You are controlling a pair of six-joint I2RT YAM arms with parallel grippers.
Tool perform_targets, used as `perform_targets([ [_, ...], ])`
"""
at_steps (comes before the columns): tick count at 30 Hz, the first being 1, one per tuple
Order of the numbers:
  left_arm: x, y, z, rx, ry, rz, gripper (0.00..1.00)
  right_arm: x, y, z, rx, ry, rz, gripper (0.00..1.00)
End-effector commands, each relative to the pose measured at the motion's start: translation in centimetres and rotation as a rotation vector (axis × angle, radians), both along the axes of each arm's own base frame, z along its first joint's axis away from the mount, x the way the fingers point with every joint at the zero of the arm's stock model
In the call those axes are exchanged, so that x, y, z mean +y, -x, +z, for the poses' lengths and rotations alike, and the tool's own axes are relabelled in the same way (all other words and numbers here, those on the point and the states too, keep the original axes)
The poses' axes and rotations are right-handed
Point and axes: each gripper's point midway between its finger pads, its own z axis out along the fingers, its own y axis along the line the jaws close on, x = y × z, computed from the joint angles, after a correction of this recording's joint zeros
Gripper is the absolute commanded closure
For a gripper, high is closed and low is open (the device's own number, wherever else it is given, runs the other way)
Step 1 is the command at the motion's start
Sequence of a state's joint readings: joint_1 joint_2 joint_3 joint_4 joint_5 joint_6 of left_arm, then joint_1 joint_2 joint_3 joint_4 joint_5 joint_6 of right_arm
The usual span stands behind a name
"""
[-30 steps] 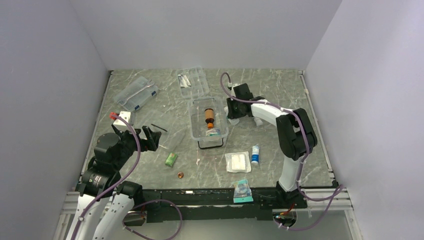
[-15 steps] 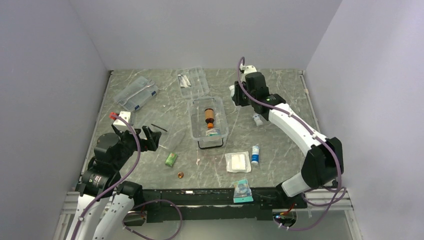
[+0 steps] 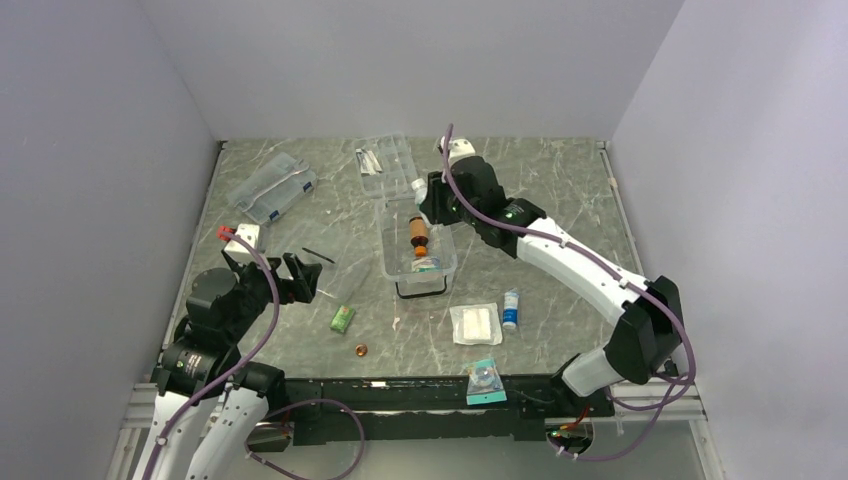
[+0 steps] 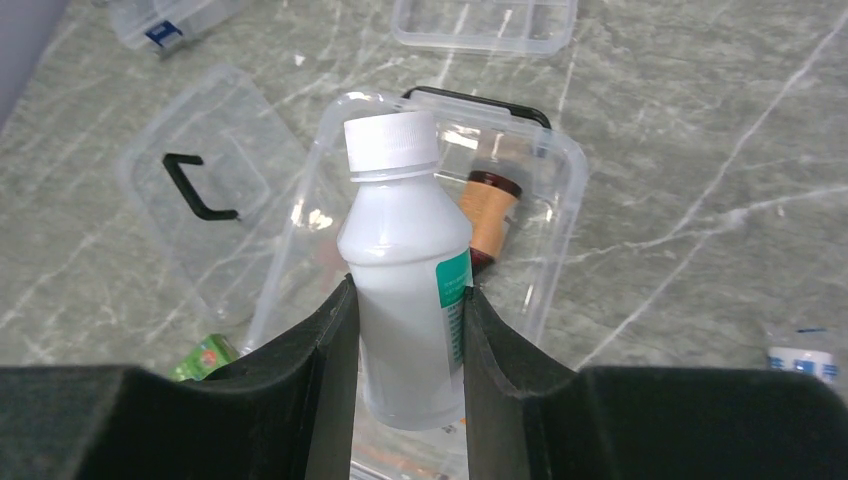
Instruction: Organize the medicine kit
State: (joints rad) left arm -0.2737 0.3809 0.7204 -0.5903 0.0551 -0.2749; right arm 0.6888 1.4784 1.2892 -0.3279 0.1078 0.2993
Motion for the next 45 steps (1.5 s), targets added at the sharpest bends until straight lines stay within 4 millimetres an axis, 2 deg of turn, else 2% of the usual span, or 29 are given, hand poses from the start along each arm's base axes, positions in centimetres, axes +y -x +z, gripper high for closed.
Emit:
perform_targets([
  [1,0.1,0.1,1.8,-0.056,0.016,0.003,0.01,2.1,-1.6,2.6,-0.051,-0.153,-0.060,0.83],
  [7,0.1,0.2,2.0,-0.063,0.019,0.006,0.01,4.5,-1.7,0.6,0.003,-0.199,-0.082,0.83],
  [12,0.2,0.3,2.1,-0.069,0.022,0.006,0.01,5.4,-2.2,-1.3,0.066,-0.231,-0.137,0.81],
  [17,0.2,0.4,2.2,-0.075,0.026,0.007,0.01,5.9,-2.3,-4.5,0.147,-0.235,-0.179,0.80],
  [27,0.2,0.4,2.3,-0.081,0.037,0.011,0.01,6.5,-3.1,-9.1,0.223,-0.184,-0.227,0.81],
  [31,0.2,0.5,2.3,-0.083,0.037,0.013,0.01,7.4,-3.4,-10.7,0.263,-0.189,-0.230,0.80],
  [37,0.2,0.4,2.3,-0.082,0.036,0.009,0.01,8.5,-4.0,-12.1,0.299,-0.190,-0.232,0.79],
  [41,0.1,0.5,2.3,-0.080,0.036,0.006,0.01,8.9,-4.2,-13.0,0.318,-0.185,-0.234,0.76],
  [45,0.1,0.4,2.3,-0.079,0.035,0.008,0.01,9.2,-4.5,-13.8,0.328,-0.178,-0.237,0.63],
])
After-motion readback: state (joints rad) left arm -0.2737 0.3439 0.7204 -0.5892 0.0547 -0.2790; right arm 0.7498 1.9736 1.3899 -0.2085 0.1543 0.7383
